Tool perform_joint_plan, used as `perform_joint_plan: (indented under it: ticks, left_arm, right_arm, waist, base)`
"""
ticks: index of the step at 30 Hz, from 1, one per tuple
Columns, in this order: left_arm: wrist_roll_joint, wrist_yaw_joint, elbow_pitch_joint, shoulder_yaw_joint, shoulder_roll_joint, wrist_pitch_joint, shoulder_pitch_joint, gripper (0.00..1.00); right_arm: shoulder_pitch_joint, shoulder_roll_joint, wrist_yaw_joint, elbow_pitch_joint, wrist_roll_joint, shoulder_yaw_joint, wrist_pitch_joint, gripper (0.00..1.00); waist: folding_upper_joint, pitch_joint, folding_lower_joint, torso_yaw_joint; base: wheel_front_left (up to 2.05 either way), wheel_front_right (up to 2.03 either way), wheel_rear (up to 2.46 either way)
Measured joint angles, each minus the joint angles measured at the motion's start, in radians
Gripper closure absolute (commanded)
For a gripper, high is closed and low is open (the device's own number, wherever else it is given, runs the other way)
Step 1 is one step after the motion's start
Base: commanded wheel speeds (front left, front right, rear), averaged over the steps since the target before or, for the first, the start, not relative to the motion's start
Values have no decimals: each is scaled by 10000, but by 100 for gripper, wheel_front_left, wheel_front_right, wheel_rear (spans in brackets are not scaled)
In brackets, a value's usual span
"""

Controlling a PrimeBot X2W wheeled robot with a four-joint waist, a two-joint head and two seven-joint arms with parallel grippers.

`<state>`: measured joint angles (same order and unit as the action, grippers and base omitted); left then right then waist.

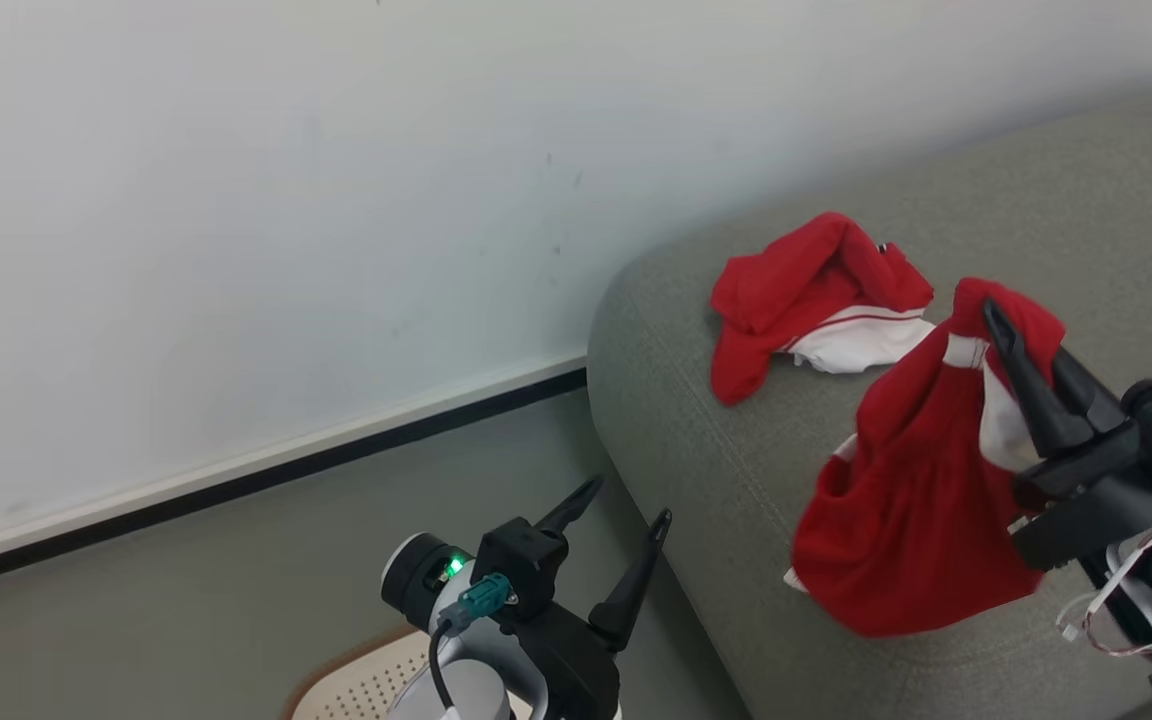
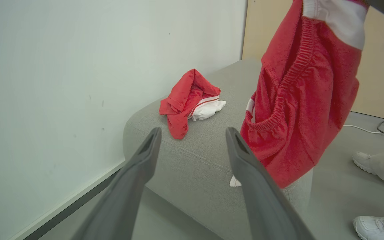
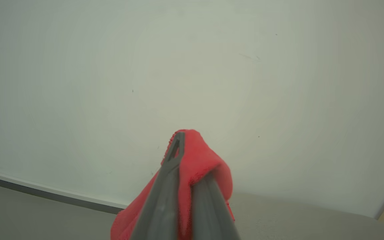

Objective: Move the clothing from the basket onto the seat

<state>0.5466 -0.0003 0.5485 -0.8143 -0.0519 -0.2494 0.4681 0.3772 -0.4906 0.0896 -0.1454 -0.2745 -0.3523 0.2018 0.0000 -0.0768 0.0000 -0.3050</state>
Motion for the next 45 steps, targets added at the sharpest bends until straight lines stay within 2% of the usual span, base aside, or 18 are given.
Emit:
perform_joint_plan:
  ticks: [6,12,19,26,35,41,45]
  left_arm:
    - [-104,2,-209,-299,27,0,2,0]
    - [-397,50,-621,-516,27,0,62,0]
    - [-794,117,-976,-612,-128,0,512,0]
    - [-1306,184,-1511,-694,-533,96,1106,0]
    - [-1833,213,-2489,-700,-826,295,1954,0]
    - [-2029,268,-2987,-717,-947,516,2329,0]
    - [-2052,268,-3043,-686,-1018,554,2608,0]
  right_arm:
    - [477,-242,90,92,-366,238,-385,100]
    - [1181,-773,153,25,-736,918,-790,100]
    - [2430,-1664,163,-437,-1062,1797,-1244,100]
    - [3783,-2115,215,-1534,-1653,2454,-1574,100]
    - [5425,-2100,134,-3066,-1812,2711,-1841,100]
    - [6172,-1641,-493,-3866,-1747,2790,-1793,100]
    - [6409,-1250,-665,-4506,-1739,2715,-1643,100]
  waist:
    - [0,519,1,-210]
    - [0,1163,1,-190]
    - [1,2055,2,66]
    - [1,2992,3,524]
    - [1,4259,3,1228]
    - [2,5172,4,1588]
    - [2,5780,4,1747]
  base:
    - [0,0,0]
    - [0,0,0]
    - [0,0,0]
    - [0,0,0]
    - [0,0,0]
    - [0,0,0]
    - [0,0,0]
